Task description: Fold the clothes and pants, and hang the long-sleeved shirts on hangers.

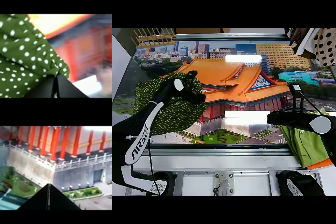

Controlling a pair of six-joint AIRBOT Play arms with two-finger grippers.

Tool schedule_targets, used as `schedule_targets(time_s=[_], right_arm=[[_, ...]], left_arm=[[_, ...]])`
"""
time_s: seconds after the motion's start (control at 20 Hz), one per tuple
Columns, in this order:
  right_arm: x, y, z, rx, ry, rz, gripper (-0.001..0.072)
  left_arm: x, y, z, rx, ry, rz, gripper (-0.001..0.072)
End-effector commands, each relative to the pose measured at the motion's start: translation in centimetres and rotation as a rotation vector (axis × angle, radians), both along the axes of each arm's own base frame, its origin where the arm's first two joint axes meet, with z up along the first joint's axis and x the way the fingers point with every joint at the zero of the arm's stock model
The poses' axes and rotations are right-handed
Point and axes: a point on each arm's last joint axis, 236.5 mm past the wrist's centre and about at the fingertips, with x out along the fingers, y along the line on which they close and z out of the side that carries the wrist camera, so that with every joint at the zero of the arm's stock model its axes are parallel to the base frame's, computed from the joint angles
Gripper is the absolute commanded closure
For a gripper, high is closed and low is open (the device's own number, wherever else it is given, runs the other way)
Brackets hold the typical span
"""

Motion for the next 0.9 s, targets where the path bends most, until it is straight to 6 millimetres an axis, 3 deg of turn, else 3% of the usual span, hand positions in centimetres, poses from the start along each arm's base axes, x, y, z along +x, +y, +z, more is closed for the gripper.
schedule_targets(time_s=[0.0,0.25,0.4,0.45,0.5,0.6,0.7,0.85], right_arm=[[-0.2,0.2,0.5,0.022,0.003,-0.001,0.07],[2.3,-7.3,4.0,-0.115,-0.126,-0.172,0.07],[2.3,-10.4,4.8,-0.122,-0.144,-0.27,0.07],[2.2,-11.1,4.9,-0.124,-0.148,-0.293,0.07],[2.2,-11.6,4.9,-0.125,-0.148,-0.308,0.07],[2.2,-12.0,4.8,-0.127,-0.145,-0.32,0.0699],[2.2,-11.9,4.8,-0.126,-0.145,-0.319,0.0699],[2.2,-11.9,4.8,-0.125,-0.144,-0.319,0.0697]], left_arm=[[-4.4,-7.6,3.8,-0.038,-0.006,-0.134,0.0704],[-15.3,-21.2,6.5,-0.174,-0.008,-0.404,0.0704],[-19.7,-26.8,7.6,-0.269,-0.05,-0.488,0.0689],[-20.1,-27.6,8.0,-0.284,-0.074,-0.496,0.04],[-19.5,-27.7,8.5,-0.29,-0.084,-0.48,0.0152],[-16.3,-26.0,9.8,-0.293,-0.094,-0.418,0.013],[-10.4,-21.9,11.1,-0.289,-0.114,-0.295,0.013],[-0.9,-11.3,10.9,-0.265,-0.14,-0.022,0.013]])
